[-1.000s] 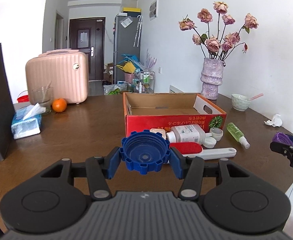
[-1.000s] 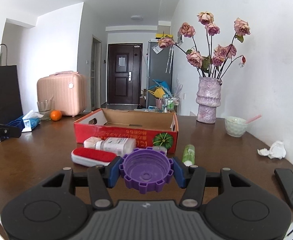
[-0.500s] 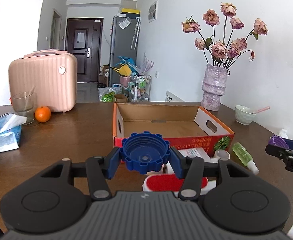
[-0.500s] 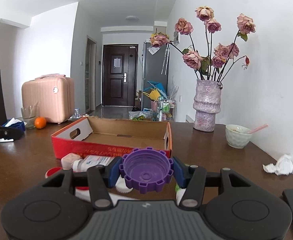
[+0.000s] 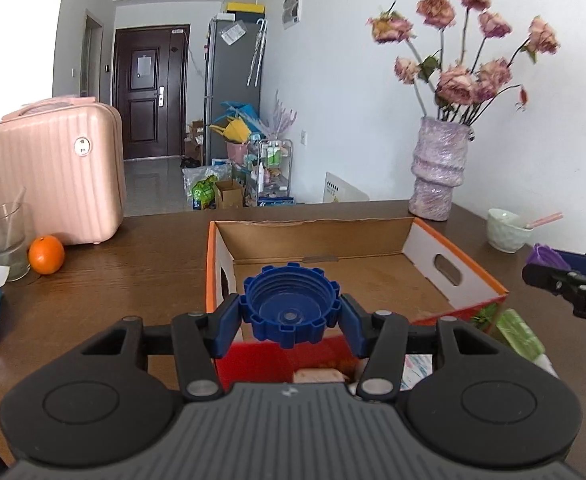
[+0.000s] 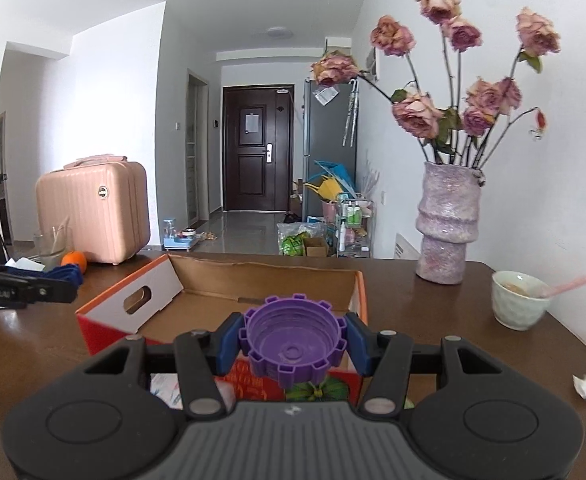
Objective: Organize rigid objects
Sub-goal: 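Carry both caps over the red box and lower them inside, then open both tools to release the caps into the box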
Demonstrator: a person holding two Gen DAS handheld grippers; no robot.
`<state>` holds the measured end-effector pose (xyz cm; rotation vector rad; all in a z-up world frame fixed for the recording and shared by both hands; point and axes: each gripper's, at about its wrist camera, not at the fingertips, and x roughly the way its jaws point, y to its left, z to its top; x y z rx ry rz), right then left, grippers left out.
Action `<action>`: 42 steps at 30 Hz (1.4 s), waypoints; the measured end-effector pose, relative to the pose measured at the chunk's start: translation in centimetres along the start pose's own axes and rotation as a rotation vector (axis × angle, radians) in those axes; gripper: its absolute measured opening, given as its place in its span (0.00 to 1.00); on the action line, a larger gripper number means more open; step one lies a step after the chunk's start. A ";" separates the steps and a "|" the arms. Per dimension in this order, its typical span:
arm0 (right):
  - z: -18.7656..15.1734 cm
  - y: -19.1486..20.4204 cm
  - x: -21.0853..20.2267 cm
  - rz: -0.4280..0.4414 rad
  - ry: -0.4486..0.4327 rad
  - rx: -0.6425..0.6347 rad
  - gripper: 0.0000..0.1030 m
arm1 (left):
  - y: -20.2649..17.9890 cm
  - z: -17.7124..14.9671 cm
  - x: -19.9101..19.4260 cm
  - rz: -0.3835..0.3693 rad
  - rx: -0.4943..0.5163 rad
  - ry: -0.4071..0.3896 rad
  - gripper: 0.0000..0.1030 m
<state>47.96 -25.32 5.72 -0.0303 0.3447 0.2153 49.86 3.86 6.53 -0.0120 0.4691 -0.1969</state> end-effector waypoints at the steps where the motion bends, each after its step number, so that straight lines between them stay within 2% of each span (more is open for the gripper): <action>1: 0.1 -0.1 0.7 0.003 0.004 0.002 0.52 | 0.1 0.3 0.8 -0.004 0.003 0.004 0.52; 6: 1.6 -1.1 5.2 0.011 0.026 0.022 0.52 | 0.8 1.9 4.6 -0.012 0.008 0.024 0.52; 10: 3.1 -1.9 9.1 0.021 0.050 0.054 0.52 | 1.6 3.6 8.4 -0.031 -0.027 0.073 0.52; 15: 4.7 -3.1 14.7 0.024 0.104 0.084 0.52 | 2.0 5.6 13.3 0.001 -0.012 0.128 0.52; 20: 5.7 -3.9 20.7 -0.003 0.199 0.092 0.52 | 2.1 7.2 18.4 0.016 0.002 0.209 0.52; 27: 5.8 -3.1 28.0 0.010 0.431 0.025 0.52 | 2.3 8.2 23.7 0.077 0.046 0.295 0.52; 33: 5.4 -0.6 31.6 -0.004 0.562 -0.076 0.52 | 2.6 7.9 25.6 0.079 0.068 0.358 0.53; 37: 4.7 0.3 32.6 0.001 0.629 -0.088 0.52 | 2.9 7.6 26.3 0.080 0.073 0.399 0.57; 42: 4.5 0.3 32.6 -0.006 0.646 -0.085 0.54 | 3.3 7.8 25.7 0.069 0.059 0.390 0.66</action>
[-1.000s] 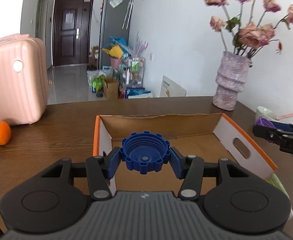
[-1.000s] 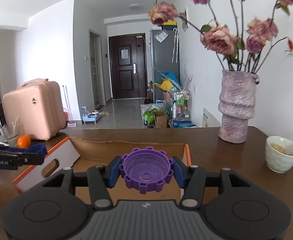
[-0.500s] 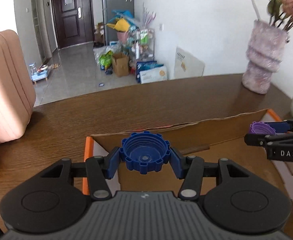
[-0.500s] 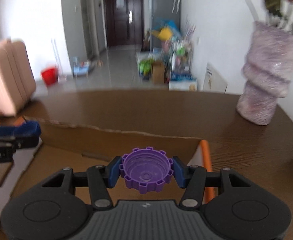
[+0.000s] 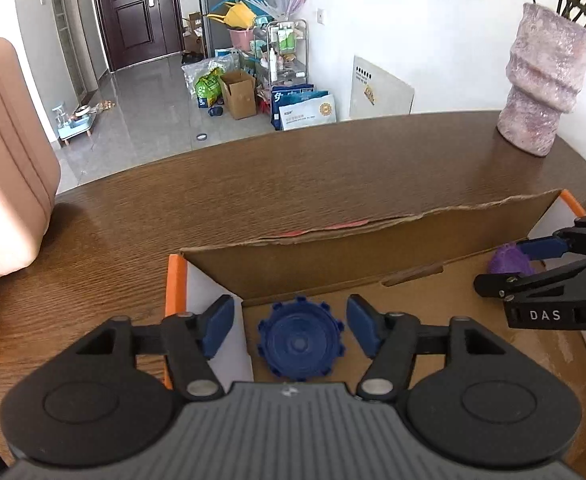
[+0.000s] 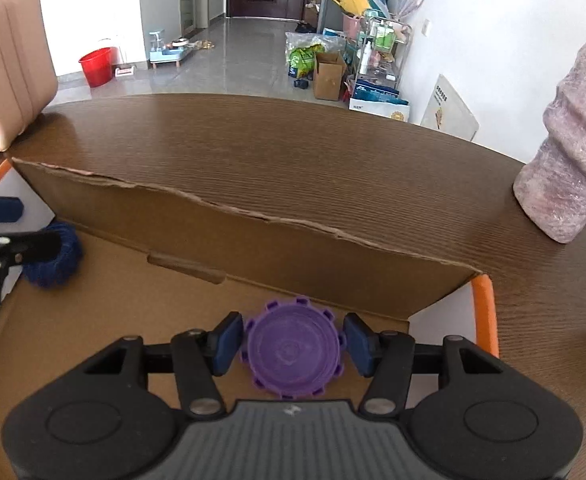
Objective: Organize rigid objects
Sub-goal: 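Open both tools to release the caps into the box, then withdraw both tools from the box back toward the table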
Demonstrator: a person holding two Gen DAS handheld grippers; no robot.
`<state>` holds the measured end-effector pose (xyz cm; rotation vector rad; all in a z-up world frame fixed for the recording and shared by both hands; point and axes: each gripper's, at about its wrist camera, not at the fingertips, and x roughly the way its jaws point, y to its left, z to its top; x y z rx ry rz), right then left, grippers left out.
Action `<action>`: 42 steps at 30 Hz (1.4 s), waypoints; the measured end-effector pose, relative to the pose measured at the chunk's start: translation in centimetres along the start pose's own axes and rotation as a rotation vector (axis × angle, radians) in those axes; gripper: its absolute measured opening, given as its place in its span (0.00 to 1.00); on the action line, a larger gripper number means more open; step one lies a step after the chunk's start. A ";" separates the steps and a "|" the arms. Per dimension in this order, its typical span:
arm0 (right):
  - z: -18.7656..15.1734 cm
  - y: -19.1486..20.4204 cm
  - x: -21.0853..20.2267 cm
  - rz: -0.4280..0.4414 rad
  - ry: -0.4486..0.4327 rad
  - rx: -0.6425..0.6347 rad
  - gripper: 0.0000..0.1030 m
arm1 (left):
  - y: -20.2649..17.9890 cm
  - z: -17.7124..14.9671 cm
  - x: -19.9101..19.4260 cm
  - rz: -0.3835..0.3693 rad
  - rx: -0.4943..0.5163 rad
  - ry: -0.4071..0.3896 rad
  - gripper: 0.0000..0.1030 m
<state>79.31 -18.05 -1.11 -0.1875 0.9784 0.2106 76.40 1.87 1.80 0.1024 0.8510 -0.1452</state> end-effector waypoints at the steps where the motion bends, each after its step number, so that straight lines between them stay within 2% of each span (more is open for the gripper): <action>1: 0.0 0.0 -0.1 0.001 0.001 0.003 0.54 | 0.0 0.0 -0.3 0.002 -0.002 -0.005 0.67; 5: 0.5 -0.6 -1.5 -0.003 -0.019 0.011 0.60 | 0.3 0.3 -2.2 0.001 -0.014 -0.016 0.71; 7: 0.4 -0.6 -2.9 -0.005 -0.035 0.017 0.61 | 0.4 0.5 -3.4 0.004 -0.021 -0.020 0.77; 9: 0.3 -0.6 -4.7 -0.004 -0.051 0.017 0.61 | 0.4 0.7 -4.9 0.014 -0.023 -0.032 0.79; 19: -0.9 -0.1 -15.1 -0.012 -0.165 -0.007 0.67 | -0.2 0.4 -15.5 0.039 -0.004 -0.163 0.82; 31: -6.2 0.6 -27.2 0.019 -0.293 -0.042 0.69 | -1.3 -4.8 -27.4 0.054 0.034 -0.265 0.88; 42: -13.8 1.1 -34.0 0.104 -0.364 -0.054 0.73 | -3.4 -12.0 -34.8 -0.026 0.057 -0.326 0.93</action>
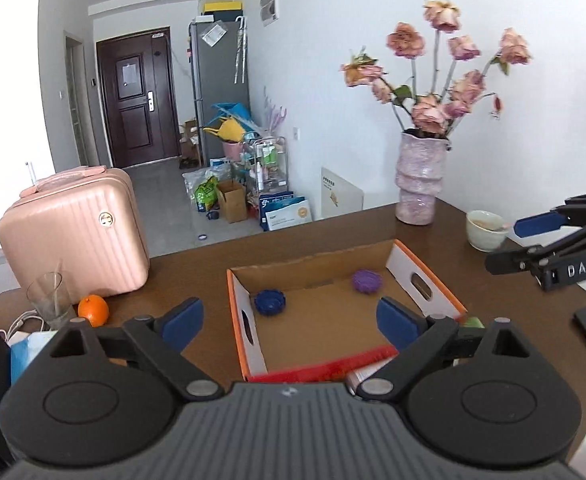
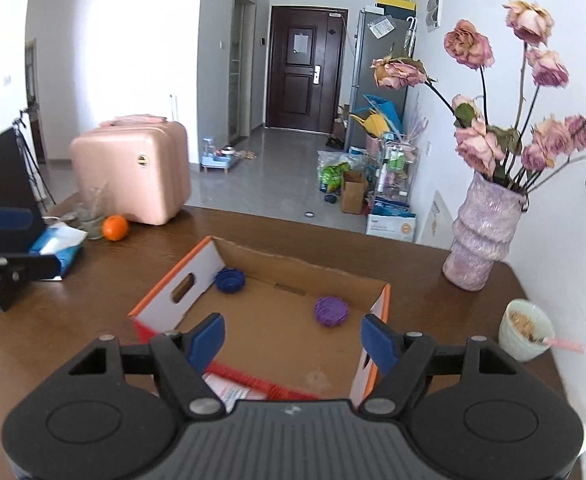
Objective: Organize rigid objects
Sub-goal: 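Withdraw both tools from the box back toward the table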
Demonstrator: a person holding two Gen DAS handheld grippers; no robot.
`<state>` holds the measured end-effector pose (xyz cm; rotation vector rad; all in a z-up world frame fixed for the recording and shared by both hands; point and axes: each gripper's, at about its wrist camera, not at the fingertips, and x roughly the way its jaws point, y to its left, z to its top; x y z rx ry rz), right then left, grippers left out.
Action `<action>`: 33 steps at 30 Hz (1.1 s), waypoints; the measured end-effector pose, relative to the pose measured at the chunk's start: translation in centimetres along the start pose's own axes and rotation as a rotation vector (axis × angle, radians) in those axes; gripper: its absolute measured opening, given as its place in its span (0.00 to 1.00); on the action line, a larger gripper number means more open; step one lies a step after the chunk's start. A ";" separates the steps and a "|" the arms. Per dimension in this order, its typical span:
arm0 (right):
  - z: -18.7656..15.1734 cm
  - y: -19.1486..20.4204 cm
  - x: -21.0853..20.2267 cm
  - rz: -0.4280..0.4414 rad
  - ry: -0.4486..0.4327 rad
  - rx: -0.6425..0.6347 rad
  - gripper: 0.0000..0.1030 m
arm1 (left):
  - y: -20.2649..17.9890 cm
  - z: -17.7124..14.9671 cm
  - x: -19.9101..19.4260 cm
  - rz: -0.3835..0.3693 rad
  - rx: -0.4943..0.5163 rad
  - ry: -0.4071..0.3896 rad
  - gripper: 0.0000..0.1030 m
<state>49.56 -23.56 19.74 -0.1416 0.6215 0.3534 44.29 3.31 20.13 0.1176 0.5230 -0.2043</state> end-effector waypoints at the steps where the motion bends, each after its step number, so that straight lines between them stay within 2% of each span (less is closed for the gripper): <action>1: -0.5 0.1 -0.4 0.008 -0.003 0.004 0.73 | -0.3 -0.6 -0.7 -0.001 0.009 -0.002 0.93; 5: -2.8 0.2 -2.6 0.029 -0.016 0.008 0.74 | -0.9 -3.0 -3.0 -0.028 0.006 -0.004 0.93; 9: -5.7 0.0 -4.4 0.093 -0.033 0.025 0.76 | -1.0 -5.3 -5.0 -0.063 -0.012 0.007 0.95; 17: -12.2 0.6 -7.8 0.140 -0.042 0.042 0.77 | -1.8 -10.7 -8.6 -0.032 -0.008 -0.029 0.97; 22: -16.2 1.5 -9.2 0.109 -0.053 0.027 0.78 | -2.6 -14.9 -9.5 -0.023 0.014 -0.045 0.98; 25: -18.8 2.1 -9.9 0.084 -0.055 0.015 0.80 | -2.9 -17.4 -9.5 -0.006 0.002 -0.030 0.98; 29: -22.1 2.5 -10.3 0.056 -0.039 0.027 0.80 | -2.9 -20.5 -9.8 0.018 -0.028 -0.020 0.98; 33: -25.0 3.0 -10.4 0.058 -0.018 0.067 0.80 | -2.4 -22.7 -10.2 0.044 -0.104 -0.012 0.98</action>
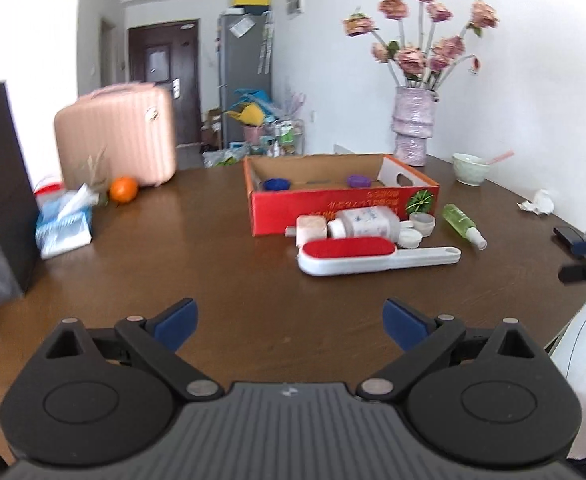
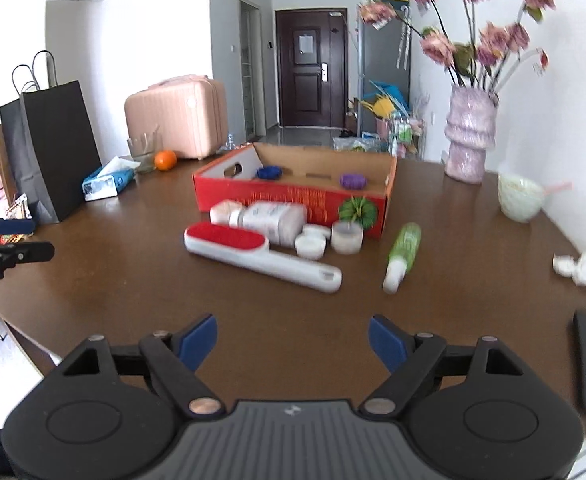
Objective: Organize rigid objects
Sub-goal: 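Withdraw both tools from the box back toward the table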
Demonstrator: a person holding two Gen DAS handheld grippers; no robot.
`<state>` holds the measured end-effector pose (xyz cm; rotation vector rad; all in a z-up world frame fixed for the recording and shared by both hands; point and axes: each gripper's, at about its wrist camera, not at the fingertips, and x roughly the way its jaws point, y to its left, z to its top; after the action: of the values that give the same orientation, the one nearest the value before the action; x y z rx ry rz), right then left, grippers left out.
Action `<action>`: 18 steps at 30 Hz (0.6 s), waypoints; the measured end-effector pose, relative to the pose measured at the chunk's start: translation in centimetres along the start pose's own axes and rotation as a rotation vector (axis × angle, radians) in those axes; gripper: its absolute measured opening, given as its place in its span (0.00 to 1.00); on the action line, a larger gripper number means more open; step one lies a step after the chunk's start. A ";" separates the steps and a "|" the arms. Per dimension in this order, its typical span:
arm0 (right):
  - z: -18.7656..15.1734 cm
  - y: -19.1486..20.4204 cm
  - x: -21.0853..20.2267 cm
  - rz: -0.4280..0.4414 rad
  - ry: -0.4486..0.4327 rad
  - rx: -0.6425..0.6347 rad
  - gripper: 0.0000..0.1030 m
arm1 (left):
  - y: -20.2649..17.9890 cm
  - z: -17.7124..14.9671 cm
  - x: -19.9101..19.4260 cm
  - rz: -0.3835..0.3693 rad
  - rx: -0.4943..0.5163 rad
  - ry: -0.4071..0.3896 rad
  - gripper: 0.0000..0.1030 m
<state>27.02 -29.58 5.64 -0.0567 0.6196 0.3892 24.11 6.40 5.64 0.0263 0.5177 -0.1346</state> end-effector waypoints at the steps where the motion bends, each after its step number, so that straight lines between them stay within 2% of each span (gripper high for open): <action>1: -0.7 0.1 -0.1 0.001 0.001 0.011 0.80 | 0.2 -0.4 -0.1 0.001 -0.016 0.002 0.98; 5: -2.7 0.5 0.1 0.004 0.003 0.045 0.82 | 0.2 -1.6 -0.5 0.034 -0.014 0.008 0.99; 11: -4.5 1.2 1.8 -0.005 0.059 0.039 0.82 | -0.5 -2.5 0.5 0.001 0.034 0.034 1.00; 18: -4.9 1.2 4.4 -0.024 0.103 0.039 0.82 | -0.3 -2.6 3.8 -0.021 0.003 0.092 1.00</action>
<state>27.11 -27.85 -0.79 -0.0474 0.7272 0.3522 26.07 5.78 1.50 0.0297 0.6096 -0.1549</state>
